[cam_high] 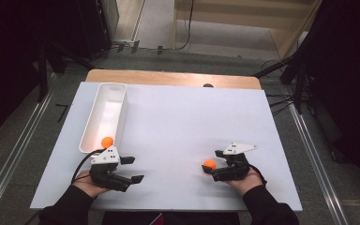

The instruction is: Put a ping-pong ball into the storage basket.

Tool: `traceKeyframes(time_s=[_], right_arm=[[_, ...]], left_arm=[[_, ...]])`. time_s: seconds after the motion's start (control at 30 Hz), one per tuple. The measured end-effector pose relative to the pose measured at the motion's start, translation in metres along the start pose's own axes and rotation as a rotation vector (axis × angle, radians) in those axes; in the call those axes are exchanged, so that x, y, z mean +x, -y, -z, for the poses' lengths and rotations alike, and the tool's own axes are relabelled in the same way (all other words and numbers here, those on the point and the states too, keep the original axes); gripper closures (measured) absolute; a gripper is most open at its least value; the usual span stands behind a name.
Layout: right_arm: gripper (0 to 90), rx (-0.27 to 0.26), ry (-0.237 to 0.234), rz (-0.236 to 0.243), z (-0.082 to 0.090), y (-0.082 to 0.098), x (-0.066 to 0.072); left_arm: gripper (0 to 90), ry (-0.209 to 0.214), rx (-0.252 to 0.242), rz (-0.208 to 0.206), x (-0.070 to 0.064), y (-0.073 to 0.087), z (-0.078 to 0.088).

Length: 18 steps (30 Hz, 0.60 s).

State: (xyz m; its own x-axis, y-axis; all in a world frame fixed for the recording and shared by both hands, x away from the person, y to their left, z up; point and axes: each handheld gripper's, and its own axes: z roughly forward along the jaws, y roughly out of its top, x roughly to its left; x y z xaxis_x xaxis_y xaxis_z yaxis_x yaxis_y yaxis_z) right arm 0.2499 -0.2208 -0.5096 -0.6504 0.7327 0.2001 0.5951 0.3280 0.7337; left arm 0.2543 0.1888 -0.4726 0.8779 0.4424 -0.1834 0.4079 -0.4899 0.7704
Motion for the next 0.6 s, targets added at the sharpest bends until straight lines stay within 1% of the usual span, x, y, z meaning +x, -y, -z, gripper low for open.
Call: traceKeyframes(time_s=[0.07, 0.17, 0.27, 0.3, 0.33, 0.4, 0.47, 0.53, 0.57, 0.6], right_arm=[[14.8, 0.008, 0.003, 0.012, -0.002, 0.002, 0.000], [14.8, 0.031, 0.012, 0.014, -0.005, 0.004, 0.001], [14.8, 0.041, 0.030, 0.031, -0.008, 0.006, 0.001], [14.8, 0.048, 0.032, 0.029, -0.009, 0.007, 0.002], [14.8, 0.055, 0.040, 0.044, -0.010, 0.008, 0.002], [14.8, 0.051, 0.050, 0.057, -0.011, 0.008, 0.003], [14.8, 0.056, 0.060, 0.065, -0.012, 0.008, 0.006], [14.8, 0.057, 0.072, 0.086, -0.013, 0.009, 0.009], [14.9, 0.056, 0.082, 0.103, -0.013, 0.010, 0.009], [14.9, 0.058, 0.089, 0.108, -0.014, 0.010, 0.010]], left_arm=[[24.1, -0.004, 0.001, 0.001, 0.000, 0.000, -0.001], [24.0, -0.008, 0.008, 0.004, 0.000, 0.001, -0.001], [24.0, -0.001, 0.003, 0.012, 0.000, 0.001, 0.000], [24.0, 0.004, 0.000, 0.013, 0.001, 0.001, 0.000], [24.0, 0.009, -0.004, 0.014, 0.001, 0.000, 0.000], [24.0, 0.014, -0.010, 0.017, 0.000, 0.000, 0.000], [23.9, 0.013, 0.000, 0.015, 0.001, 0.000, 0.000], [24.0, 0.011, -0.003, 0.016, 0.000, 0.001, 0.000], [24.0, 0.010, -0.003, 0.017, 0.000, 0.001, 0.000], [23.9, 0.010, -0.002, 0.016, 0.000, 0.001, 0.000]])
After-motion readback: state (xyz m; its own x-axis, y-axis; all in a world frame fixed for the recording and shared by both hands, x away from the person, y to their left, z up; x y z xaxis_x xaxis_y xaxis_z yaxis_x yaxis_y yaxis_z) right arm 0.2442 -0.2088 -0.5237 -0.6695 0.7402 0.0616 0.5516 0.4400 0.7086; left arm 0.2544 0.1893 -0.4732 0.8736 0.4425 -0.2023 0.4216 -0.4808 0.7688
